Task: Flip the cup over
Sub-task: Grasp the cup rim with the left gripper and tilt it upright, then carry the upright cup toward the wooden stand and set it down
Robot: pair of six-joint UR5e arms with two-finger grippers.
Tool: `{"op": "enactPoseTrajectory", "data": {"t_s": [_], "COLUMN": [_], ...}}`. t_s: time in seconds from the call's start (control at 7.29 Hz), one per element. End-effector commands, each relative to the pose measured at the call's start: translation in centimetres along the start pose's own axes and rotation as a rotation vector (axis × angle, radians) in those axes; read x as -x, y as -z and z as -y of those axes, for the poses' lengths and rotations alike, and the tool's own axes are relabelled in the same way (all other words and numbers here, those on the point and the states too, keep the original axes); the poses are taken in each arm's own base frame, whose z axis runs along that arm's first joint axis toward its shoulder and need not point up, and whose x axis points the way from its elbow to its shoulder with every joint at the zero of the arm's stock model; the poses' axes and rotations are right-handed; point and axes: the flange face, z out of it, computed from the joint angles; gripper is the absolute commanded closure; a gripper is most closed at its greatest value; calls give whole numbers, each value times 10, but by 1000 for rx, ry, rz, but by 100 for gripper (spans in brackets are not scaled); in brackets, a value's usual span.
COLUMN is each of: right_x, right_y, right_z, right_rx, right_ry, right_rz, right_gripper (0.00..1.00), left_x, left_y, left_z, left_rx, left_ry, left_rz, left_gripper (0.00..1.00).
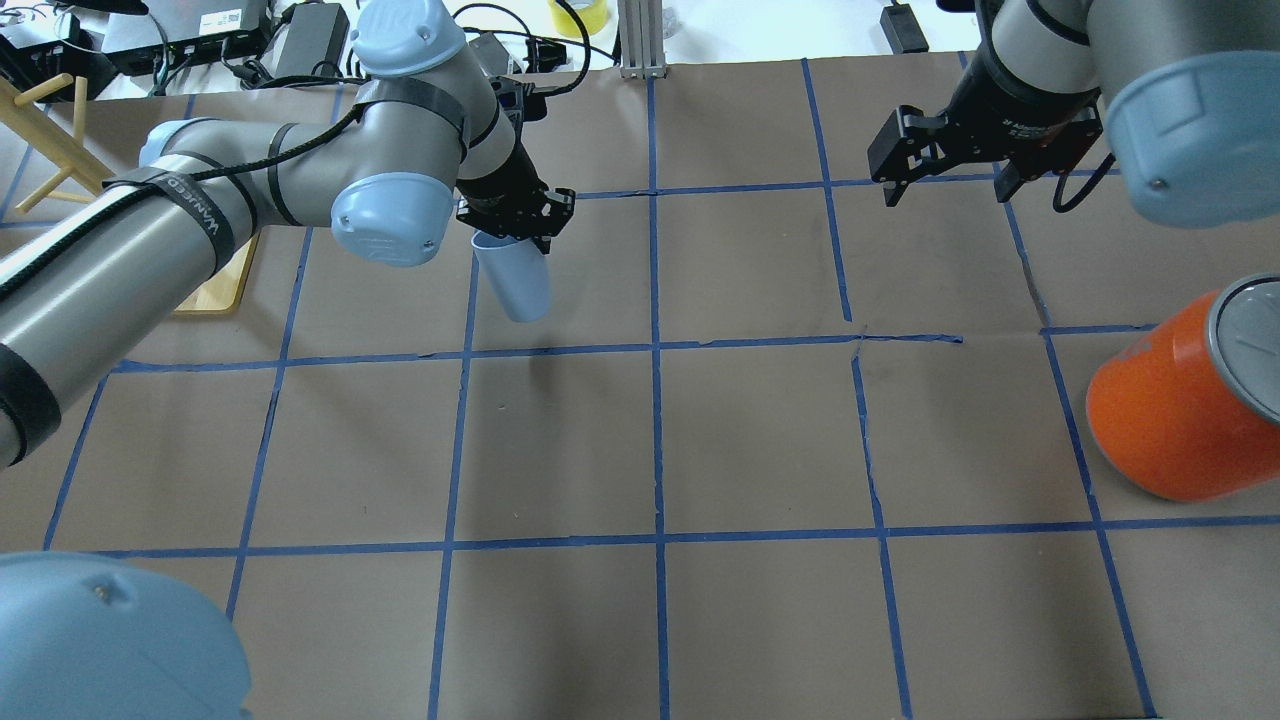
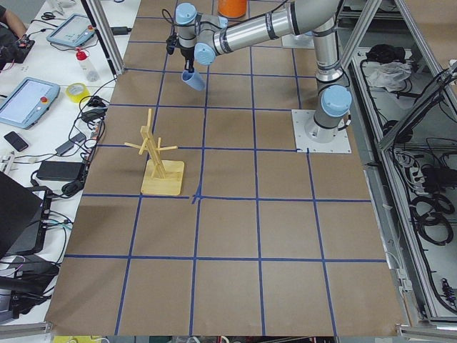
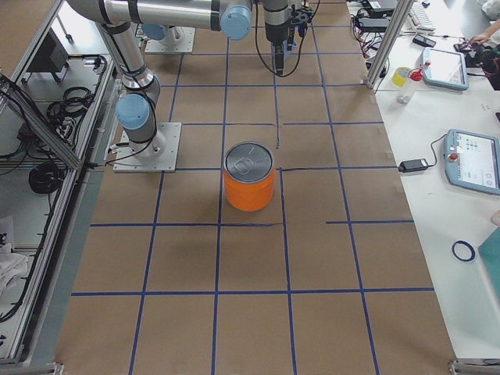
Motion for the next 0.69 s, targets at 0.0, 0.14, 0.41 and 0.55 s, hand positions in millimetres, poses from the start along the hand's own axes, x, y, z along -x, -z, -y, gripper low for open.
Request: {"op": "enactPoseTrajectory", "data": {"t_s": [0.0,0.14,0.41,0.55], "right_x": [0,0,0,0], "right_y": [0,0,0,0], "right_z": [0,0,0,0], "right_rx": [0,0,0,0], "right_ry": [0,0,0,0], "right_rz": [0,0,0,0], "right_gripper": [0,0,0,0], "left_x": [19,39,120,149], "left_y": [38,51,60,53], "left_z": [17,26,35,31], "left_rx": [-203,-293,-346,-361], "left_ry": [-159,-230,-188,-202], "left_rz": [192,238,171,168], "left_gripper": [100,100,100,100]}}
